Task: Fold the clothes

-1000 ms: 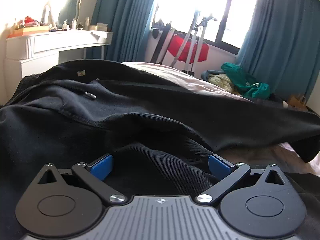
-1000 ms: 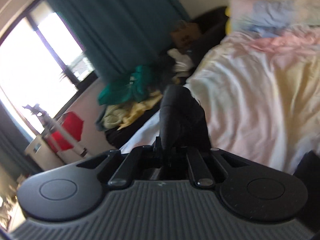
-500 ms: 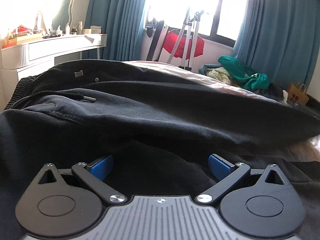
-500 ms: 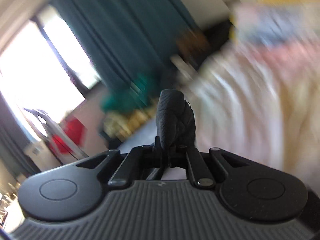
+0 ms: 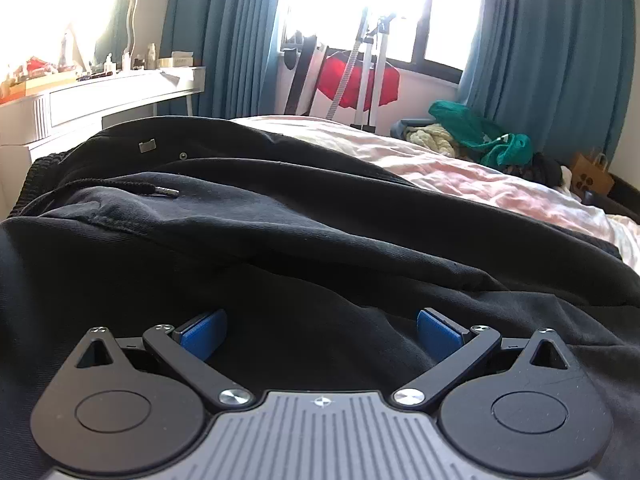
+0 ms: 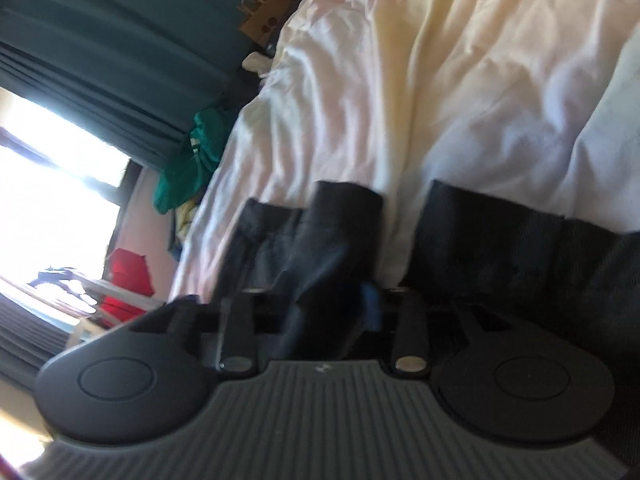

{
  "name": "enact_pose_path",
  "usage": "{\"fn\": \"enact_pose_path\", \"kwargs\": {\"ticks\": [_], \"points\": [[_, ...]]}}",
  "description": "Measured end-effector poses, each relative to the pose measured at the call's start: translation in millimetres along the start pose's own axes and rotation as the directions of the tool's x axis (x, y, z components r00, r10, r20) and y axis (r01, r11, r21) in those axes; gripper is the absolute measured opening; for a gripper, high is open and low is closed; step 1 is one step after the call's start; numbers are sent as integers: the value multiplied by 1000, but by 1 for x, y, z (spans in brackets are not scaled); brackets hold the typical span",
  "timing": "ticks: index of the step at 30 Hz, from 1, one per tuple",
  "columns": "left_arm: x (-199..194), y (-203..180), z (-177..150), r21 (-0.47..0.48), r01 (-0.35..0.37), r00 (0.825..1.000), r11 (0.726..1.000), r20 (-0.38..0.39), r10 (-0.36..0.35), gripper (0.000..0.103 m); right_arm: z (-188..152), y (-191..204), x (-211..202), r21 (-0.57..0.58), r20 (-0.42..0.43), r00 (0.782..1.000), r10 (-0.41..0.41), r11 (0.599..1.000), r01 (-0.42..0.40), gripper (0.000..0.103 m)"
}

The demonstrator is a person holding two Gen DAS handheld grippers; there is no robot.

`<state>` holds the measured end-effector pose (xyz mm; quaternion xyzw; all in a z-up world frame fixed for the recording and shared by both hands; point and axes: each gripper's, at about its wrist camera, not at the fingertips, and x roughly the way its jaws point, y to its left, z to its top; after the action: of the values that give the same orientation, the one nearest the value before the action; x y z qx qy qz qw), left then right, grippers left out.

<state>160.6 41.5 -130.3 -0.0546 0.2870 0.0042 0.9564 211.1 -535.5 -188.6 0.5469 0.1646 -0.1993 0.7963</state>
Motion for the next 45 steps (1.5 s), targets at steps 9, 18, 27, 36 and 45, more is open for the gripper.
{"fn": "enact_pose_path", "kwargs": {"ticks": [9, 18, 27, 36, 45], "points": [[1, -1, -5, 10, -4, 1000, 1000, -2, 4, 102, -22, 42, 20, -231, 3, 998, -66, 971, 65, 70], [2, 3, -7, -12, 33, 999, 999, 1, -33, 102, -16, 28, 2, -339, 185, 958, -218, 901, 270, 9], [1, 7, -11, -22, 41, 999, 999, -7, -41, 102, -24, 29, -31, -357, 140, 969, -204, 903, 241, 12], [-10, 9, -16, -14, 45, 999, 999, 2, -45, 102, -44, 43, -148, -287, 290, 942, -165, 924, 251, 13], [-58, 31, -22, -93, 70, 997, 993, -14, -72, 102, -45, 29, -207, -217, 342, 912, -226, 926, 311, 55]]}}
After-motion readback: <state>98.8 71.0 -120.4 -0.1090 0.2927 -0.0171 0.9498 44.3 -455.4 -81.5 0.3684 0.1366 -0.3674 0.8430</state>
